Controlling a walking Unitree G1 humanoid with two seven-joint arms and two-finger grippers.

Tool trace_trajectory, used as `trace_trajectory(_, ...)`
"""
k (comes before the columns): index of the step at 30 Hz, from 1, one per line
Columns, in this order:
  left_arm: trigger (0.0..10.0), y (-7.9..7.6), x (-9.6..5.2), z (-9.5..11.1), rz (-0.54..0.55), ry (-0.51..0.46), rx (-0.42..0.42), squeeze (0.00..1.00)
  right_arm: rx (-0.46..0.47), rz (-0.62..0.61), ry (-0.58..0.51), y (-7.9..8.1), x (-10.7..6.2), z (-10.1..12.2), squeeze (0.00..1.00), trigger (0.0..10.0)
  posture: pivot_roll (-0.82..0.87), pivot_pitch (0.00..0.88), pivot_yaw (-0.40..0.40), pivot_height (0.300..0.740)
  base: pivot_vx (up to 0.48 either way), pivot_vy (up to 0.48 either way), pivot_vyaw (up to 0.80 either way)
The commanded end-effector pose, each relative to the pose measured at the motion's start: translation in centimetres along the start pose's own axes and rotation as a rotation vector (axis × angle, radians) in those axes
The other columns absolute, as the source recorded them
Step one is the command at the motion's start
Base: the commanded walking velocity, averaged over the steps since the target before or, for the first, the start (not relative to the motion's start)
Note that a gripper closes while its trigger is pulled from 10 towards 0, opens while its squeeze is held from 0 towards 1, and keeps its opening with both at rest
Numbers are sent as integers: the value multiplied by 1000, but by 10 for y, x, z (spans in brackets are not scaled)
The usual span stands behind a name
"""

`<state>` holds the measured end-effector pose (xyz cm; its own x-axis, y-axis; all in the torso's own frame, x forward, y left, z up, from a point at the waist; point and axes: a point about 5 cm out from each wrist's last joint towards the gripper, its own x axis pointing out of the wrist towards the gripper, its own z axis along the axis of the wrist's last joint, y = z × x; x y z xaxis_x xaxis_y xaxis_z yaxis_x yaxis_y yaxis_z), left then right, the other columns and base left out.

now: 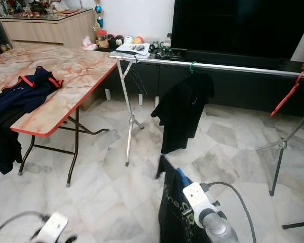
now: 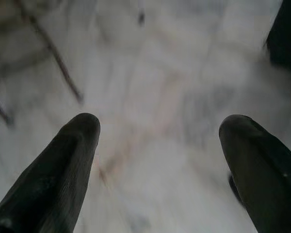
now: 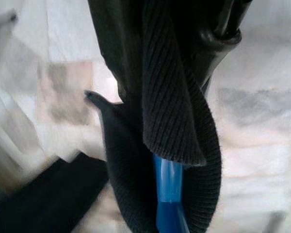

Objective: Hang hanger

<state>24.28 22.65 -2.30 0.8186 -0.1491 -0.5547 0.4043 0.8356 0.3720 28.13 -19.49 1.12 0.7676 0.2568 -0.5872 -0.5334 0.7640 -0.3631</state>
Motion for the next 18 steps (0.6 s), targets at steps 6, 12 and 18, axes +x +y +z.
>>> trace_trajectory(6, 10000, -14, 15, 45, -270, -112, 305, 0, -312, 389, -165, -5, -10, 37, 0, 10000, 91, 0, 14, 740, 0, 0, 0)
trace_trajectory(12, 10000, -11, 22, 69, -254, -168, 315, 0, -392, 503, -190, -10, -21, 48, 0, 10000, 77, 0, 5, 740, 0, 0, 0)
trace_trajectory(18, 10000, -15, 23, 69, -271, -158, 313, 0, -387, 549, -215, -10, -28, 45, 0, 10000, 70, 0, 4, 740, 0, 0, 0)
